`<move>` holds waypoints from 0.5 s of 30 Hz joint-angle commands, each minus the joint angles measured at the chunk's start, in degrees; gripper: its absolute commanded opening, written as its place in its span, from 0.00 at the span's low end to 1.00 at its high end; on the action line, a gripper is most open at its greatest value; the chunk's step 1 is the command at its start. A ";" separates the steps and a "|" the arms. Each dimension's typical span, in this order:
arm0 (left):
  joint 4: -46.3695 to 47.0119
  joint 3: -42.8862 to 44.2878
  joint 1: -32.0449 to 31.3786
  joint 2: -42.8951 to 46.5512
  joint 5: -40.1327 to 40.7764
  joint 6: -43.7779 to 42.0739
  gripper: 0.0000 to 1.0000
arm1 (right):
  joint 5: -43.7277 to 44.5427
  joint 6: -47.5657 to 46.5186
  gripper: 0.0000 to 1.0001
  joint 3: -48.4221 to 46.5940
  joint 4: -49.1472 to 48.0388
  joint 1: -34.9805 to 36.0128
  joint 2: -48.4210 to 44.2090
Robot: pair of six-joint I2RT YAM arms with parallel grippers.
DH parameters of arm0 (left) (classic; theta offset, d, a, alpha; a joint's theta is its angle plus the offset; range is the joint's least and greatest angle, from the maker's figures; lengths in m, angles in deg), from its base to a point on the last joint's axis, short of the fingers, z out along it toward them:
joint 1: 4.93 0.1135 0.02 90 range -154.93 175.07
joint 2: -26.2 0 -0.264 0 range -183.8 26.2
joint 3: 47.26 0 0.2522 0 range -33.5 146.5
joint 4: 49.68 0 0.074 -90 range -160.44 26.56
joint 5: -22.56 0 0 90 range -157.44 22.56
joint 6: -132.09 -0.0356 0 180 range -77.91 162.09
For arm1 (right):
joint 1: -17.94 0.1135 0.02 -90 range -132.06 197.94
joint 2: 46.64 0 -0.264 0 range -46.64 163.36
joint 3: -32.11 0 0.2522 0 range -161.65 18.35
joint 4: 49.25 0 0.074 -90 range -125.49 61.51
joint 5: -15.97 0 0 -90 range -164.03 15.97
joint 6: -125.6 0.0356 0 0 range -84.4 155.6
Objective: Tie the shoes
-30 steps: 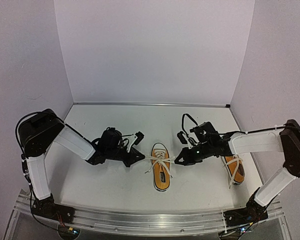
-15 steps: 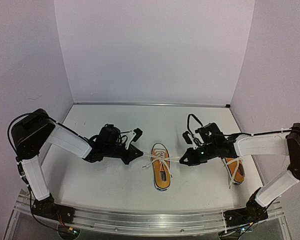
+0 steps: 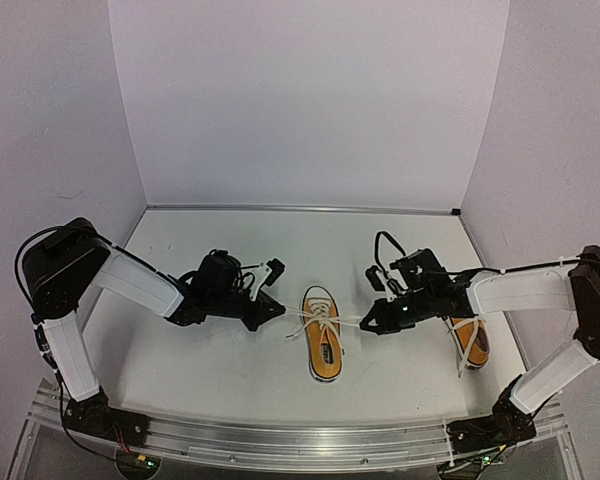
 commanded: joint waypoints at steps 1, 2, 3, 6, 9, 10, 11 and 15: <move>-3.25 -0.30 2.61 1.15 7.12 -0.24 0.00 | 4.77 -1.05 0.00 1.63 4.93 -1.46 1.39; -3.32 -0.26 2.72 1.10 7.18 -0.25 0.00 | 4.81 -1.04 0.00 1.68 4.93 -1.46 1.54; -3.36 -0.22 2.85 1.06 7.20 -0.26 0.00 | 4.85 -1.05 0.00 1.74 4.93 -1.46 1.70; -3.40 -0.08 3.14 1.10 7.20 -0.36 0.00 | 5.12 -1.03 0.00 1.78 4.57 -1.46 2.27; -3.51 0.45 3.37 0.54 7.14 -0.30 0.00 | 4.75 -1.02 0.00 1.61 3.61 -1.44 4.27; -3.54 0.62 3.46 0.36 7.07 -0.24 0.00 | 4.38 -0.97 0.00 1.53 3.26 -1.45 4.92; -3.56 0.68 3.65 0.29 6.96 -0.20 0.00 | 4.00 -0.87 0.00 1.38 2.98 -1.46 5.39; -4.92 1.42 3.82 1.59 6.13 -0.76 0.00 | -0.04 -0.10 0.00 -0.17 2.97 -1.43 3.49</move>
